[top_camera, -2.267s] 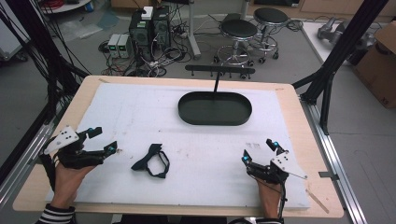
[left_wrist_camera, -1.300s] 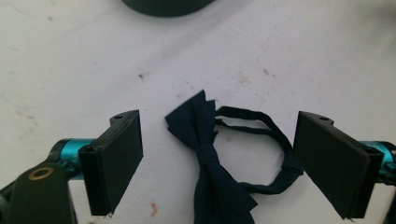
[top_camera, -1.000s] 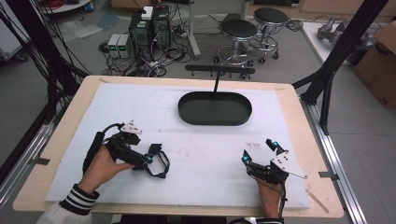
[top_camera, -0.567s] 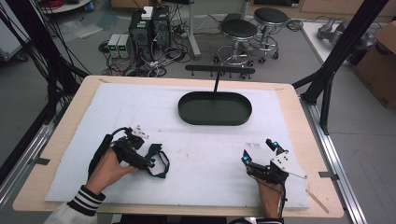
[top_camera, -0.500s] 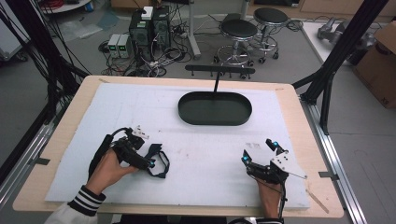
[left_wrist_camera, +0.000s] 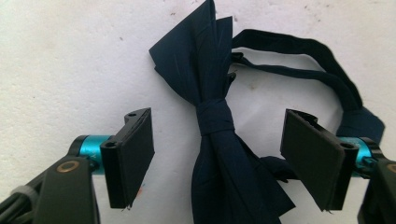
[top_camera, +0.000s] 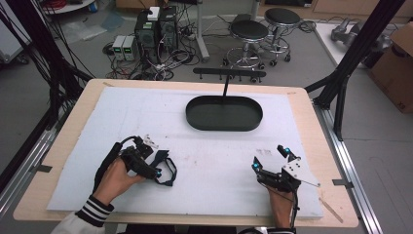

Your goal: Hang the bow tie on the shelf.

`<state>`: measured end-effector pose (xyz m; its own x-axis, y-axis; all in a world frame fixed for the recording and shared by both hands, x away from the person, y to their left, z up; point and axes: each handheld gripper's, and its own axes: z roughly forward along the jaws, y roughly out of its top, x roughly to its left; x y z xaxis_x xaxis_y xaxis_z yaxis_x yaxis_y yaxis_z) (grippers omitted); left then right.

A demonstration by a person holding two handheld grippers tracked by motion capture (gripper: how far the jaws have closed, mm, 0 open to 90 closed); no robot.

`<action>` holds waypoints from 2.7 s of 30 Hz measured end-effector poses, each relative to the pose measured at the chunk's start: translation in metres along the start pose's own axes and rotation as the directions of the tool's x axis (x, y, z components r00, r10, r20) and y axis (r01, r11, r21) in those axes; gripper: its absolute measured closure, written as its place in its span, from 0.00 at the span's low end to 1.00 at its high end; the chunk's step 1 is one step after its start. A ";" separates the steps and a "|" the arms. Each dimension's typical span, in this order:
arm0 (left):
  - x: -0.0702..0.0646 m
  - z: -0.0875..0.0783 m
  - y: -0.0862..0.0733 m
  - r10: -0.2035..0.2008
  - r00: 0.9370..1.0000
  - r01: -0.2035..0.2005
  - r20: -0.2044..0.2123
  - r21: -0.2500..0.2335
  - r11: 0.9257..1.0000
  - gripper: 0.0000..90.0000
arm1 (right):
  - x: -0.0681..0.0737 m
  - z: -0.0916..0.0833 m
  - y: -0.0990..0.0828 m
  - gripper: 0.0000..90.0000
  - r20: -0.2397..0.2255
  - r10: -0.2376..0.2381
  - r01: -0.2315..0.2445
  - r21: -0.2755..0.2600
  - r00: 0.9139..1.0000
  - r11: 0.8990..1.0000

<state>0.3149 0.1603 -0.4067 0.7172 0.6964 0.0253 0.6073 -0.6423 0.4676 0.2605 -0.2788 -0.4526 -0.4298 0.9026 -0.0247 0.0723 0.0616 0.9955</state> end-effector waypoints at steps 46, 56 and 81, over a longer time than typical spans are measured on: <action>0.008 -0.003 0.000 -0.018 0.999 0.021 0.047 -0.060 0.998 0.83 | 0.000 0.000 0.000 0.06 0.003 -0.002 0.002 0.001 1.000 1.000; 0.008 -0.014 -0.002 -0.007 0.999 0.016 0.045 -0.203 0.979 0.83 | 0.000 0.000 0.000 0.06 0.004 -0.006 0.006 -0.001 1.000 1.000; 0.028 -0.055 0.031 0.015 1.000 -0.003 0.017 -0.547 0.837 0.83 | 0.000 0.000 0.000 0.06 0.008 -0.003 0.003 0.002 1.000 1.000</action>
<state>0.3349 0.1774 -0.3433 0.7316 0.6815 0.0173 0.3192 -0.3649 0.8746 0.2604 -0.2786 -0.4526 -0.4224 0.9060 -0.0281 0.0732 0.0650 0.9952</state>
